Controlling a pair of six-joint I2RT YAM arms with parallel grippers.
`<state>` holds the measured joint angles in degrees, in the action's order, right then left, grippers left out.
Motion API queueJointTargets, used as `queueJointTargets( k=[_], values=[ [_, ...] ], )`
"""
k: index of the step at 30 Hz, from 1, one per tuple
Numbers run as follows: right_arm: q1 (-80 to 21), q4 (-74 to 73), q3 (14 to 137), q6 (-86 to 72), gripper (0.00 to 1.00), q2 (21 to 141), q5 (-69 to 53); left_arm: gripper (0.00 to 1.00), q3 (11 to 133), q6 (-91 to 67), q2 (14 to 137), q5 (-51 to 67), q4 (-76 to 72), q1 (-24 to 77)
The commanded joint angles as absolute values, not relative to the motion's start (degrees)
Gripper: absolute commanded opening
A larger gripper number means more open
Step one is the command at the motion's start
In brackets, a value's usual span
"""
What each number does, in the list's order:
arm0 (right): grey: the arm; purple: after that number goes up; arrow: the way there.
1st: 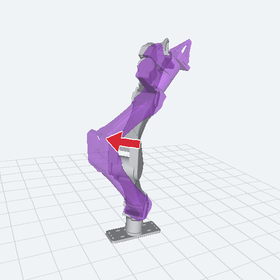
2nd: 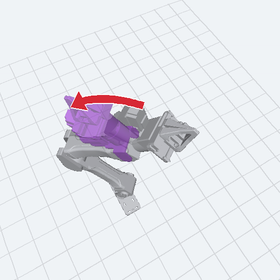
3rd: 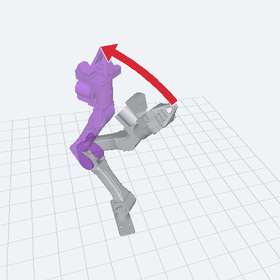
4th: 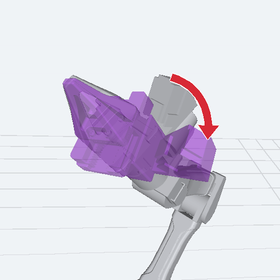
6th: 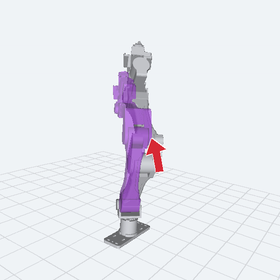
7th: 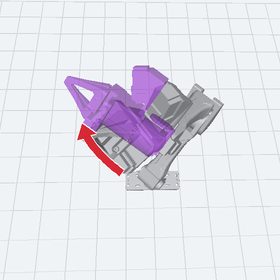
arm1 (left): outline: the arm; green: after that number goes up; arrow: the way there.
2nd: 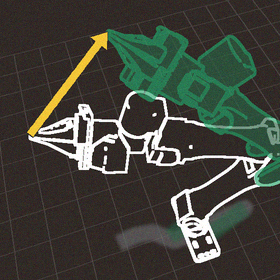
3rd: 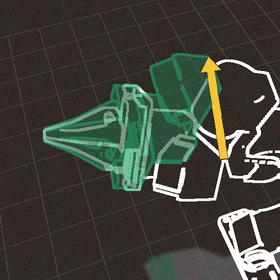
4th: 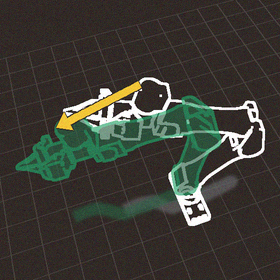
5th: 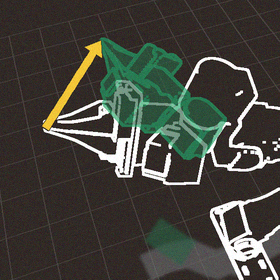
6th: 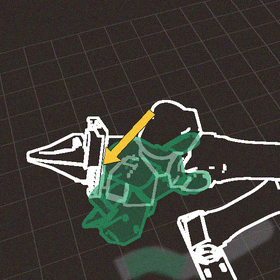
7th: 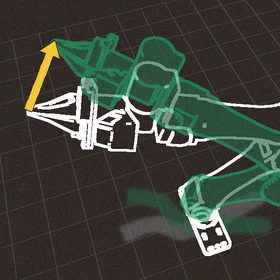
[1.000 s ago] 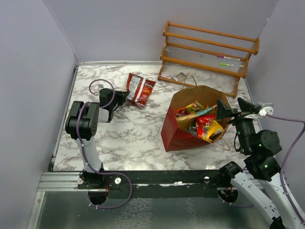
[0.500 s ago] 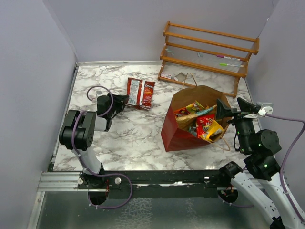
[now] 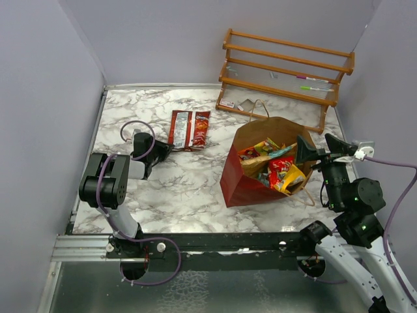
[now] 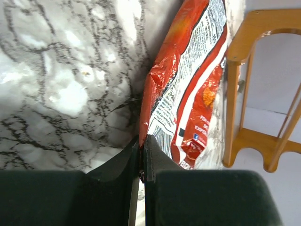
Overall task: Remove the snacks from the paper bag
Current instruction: Place the snack at the center of the board, then take out the snack from the paper bag.
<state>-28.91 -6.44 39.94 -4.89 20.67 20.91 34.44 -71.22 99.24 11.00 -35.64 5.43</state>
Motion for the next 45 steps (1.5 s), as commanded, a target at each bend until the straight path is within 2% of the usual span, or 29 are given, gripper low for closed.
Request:
queueJointTargets(
  k=[1,6,8,12,18,20,24,27,34,38,45],
  values=[
    [-28.91,-7.28,39.79,-4.99,0.91,19.96,20.56,0.09,34.41,-68.79,100.18,10.18,-31.22,4.78],
    [-28.91,-7.45,39.69,-5.10,0.91,19.59,20.37,0.10,35.51,-66.29,98.61,8.01,-24.33,4.25],
    [-28.87,-7.48,39.68,-5.10,0.91,19.45,20.38,0.22,35.35,-65.52,95.87,8.13,-23.18,3.84],
    [-28.92,-7.31,39.71,-5.10,0.91,19.28,20.42,0.57,37.82,-61.75,86.42,8.54,-16.34,3.44],
    [-28.91,-6.75,39.55,-5.05,0.91,19.06,20.40,0.78,37.68,-52.87,67.13,5.79,-5.13,3.08],
    [-28.91,-6.64,39.55,-5.10,0.91,18.99,20.33,0.83,38.82,-47.76,64.05,7.34,-2.28,3.21],
    [-28.89,-6.62,39.70,-5.42,0.91,18.62,20.12,0.85,42.93,-41.25,62.45,16.73,-2.72,3.75],
    [-28.91,-6.13,39.26,-5.45,0.91,17.46,20.88,0.86,52.09,-36.72,62.71,18.52,0.10,7.86],
    [-28.92,-6.18,39.07,-5.49,0.91,16.03,22.59,0.86,77.18,-24.46,73.42,13.40,10.56,31.62],
    [-28.92,-6.58,38.92,-5.45,0.91,15.34,23.05,0.85,89.08,-17.00,80.97,5.35,17.83,45.27],
    [-28.91,-6.60,39.02,-5.35,0.91,15.39,22.91,0.82,104.12,-11.49,93.45,-6.07,29.72,57.40]
  ],
)
